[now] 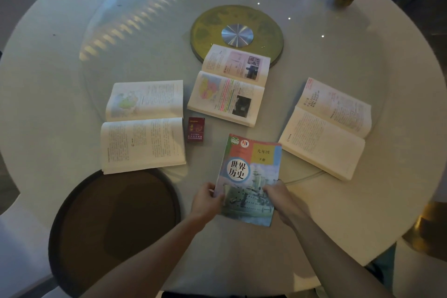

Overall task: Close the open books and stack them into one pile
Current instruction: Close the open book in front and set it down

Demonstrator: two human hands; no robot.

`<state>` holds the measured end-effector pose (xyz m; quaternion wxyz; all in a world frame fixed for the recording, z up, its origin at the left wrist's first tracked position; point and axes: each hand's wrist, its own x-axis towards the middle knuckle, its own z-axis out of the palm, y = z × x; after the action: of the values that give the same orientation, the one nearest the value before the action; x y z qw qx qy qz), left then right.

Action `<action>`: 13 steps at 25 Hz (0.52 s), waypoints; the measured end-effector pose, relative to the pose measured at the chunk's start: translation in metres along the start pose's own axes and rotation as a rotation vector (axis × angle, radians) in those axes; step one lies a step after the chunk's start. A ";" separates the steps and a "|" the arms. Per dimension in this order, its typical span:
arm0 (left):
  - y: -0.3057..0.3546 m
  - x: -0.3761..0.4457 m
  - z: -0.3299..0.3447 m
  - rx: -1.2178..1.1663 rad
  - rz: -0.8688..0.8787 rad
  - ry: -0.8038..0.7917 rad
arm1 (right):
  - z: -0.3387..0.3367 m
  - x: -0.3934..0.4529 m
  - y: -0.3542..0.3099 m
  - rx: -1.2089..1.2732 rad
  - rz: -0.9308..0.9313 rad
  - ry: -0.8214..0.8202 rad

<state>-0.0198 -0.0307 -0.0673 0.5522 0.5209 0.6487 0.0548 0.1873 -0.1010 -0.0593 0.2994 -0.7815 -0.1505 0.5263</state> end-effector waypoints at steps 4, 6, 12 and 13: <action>-0.009 -0.002 -0.006 -0.008 -0.022 -0.006 | 0.011 0.003 -0.010 -0.004 -0.031 0.099; -0.021 0.001 -0.008 0.044 -0.020 -0.009 | 0.014 0.004 -0.012 0.005 -0.011 0.161; -0.034 0.009 -0.009 0.108 0.041 -0.048 | 0.013 0.010 -0.009 -0.142 -0.163 0.236; -0.030 0.008 -0.008 0.165 0.069 -0.040 | 0.011 0.010 -0.010 -0.169 -0.182 0.231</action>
<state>-0.0436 -0.0344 -0.0893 0.5181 0.5877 0.6214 0.0098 0.1820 -0.0843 -0.0634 0.2944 -0.8423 -0.2288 0.3892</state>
